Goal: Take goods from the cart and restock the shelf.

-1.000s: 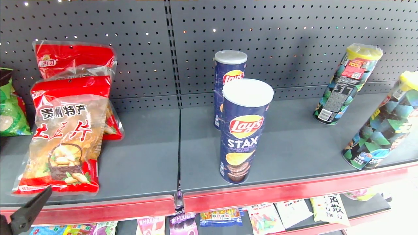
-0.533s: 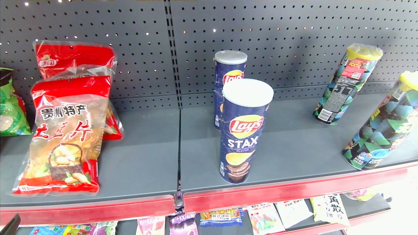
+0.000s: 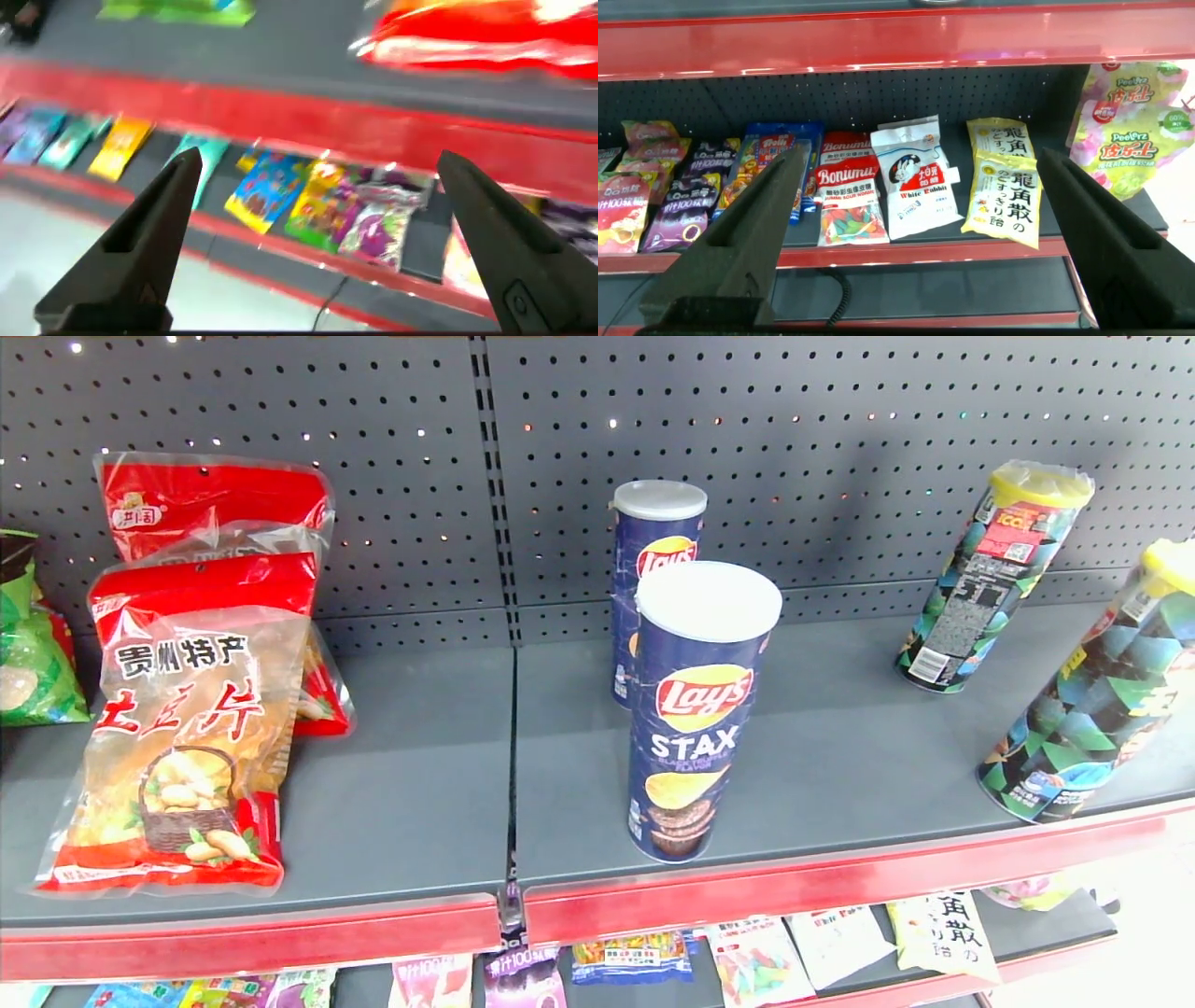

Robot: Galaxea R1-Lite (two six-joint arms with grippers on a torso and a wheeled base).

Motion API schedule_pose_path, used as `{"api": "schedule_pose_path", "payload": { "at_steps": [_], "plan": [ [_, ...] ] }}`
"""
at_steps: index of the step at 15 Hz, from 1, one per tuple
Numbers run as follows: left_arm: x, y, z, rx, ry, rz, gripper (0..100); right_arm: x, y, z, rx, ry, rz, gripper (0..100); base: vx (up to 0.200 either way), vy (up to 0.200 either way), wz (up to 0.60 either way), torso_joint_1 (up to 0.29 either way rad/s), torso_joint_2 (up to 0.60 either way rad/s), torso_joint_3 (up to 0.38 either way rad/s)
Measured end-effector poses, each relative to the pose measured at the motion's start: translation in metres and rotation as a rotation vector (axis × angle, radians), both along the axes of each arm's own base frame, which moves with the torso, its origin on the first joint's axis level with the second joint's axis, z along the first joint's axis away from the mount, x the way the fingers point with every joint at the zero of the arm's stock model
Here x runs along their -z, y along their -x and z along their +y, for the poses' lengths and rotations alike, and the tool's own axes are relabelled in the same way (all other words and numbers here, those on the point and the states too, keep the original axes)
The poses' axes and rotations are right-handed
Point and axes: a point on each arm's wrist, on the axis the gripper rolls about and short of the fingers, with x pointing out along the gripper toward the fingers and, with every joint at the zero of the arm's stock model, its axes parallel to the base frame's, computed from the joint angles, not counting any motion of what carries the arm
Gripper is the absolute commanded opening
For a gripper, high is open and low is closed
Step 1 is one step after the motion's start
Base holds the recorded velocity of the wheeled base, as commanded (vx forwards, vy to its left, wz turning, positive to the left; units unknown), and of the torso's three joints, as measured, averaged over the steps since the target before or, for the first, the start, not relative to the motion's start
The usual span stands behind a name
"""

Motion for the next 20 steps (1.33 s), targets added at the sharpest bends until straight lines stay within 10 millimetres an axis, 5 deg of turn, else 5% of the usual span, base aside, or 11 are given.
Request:
{"api": "schedule_pose_path", "payload": {
  "at_steps": [2, 5, 7, 20],
  "plan": [
    [0.011, 0.005, -0.001, 0.001, 0.038, -0.013, 100, 0.000, 0.000, 0.000, 0.000, 0.000, 0.000, 100, 0.000, 0.000, 0.00, 0.000, 0.00, 0.000],
    [0.024, 0.018, -0.011, 0.423, 0.102, -0.152, 100, 0.000, 0.000, 0.000, 0.000, 0.002, 0.000, 100, 0.000, 0.000, 0.00, 0.000, 0.00, 0.000],
    [0.034, 0.023, -0.013, 0.554, 0.087, -0.227, 100, 0.000, 0.000, 0.000, 0.000, 0.000, 0.000, 100, 0.000, 0.000, 0.00, 0.000, 0.00, 0.000],
    [0.042, 0.027, -0.012, 0.567, 0.056, -0.281, 100, 0.000, 0.000, 0.000, 0.000, -0.001, 0.000, 100, -0.062, 0.000, 0.00, 0.003, 0.00, 0.001]
  ]
}}
